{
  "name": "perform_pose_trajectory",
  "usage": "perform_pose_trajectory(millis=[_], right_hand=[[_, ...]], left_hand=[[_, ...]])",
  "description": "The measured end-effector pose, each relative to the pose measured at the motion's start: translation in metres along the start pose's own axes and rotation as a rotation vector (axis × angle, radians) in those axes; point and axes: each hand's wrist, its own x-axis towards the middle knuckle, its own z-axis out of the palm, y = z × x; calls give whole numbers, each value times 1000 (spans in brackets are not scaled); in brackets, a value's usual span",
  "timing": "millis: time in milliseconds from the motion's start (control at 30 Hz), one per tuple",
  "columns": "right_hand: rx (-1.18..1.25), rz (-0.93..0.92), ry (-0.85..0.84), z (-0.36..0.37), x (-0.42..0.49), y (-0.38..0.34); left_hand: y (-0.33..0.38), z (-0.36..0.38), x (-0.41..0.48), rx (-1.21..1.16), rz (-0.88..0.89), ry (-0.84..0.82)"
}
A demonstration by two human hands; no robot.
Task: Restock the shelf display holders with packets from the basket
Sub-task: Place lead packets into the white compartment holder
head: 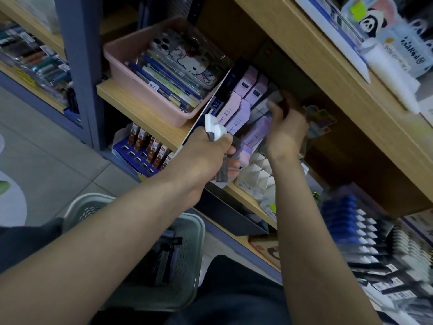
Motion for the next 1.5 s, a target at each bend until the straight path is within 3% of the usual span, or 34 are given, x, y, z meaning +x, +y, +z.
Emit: perform_pose_trajectory(millis=[100,400,533,633,867,1067,1167,1267,1367,1500], right_hand=[[-81,-18,-49,6,1,2],[-3,-78,156,12,6,4],[-149,-96,140,9,3,2],[33,-64,158,4,-22,-11],[398,198,-607,-29,-60,-42],[500,200,-751,-45,-63,-31],[548,232,-659,-49,-66,-24],[604,219,-330,-54,-67,-12],[504,170,-39,-62,-69,12],[290,131,109,-78,-75,54]], left_hand=[[2,1,1,-21,-1,-4],[5,-3,2,-28,9,-15],[5,-8,2,43,47,-61],[6,-12,2,87,67,-68],[5,-14,-1,258,171,-107],[0,-16,-3,366,233,-104],[-3,-15,0,412,203,-31],[-6,-12,6,552,241,38],[-14,-6,13,674,303,51],[-26,7,20,702,242,33]])
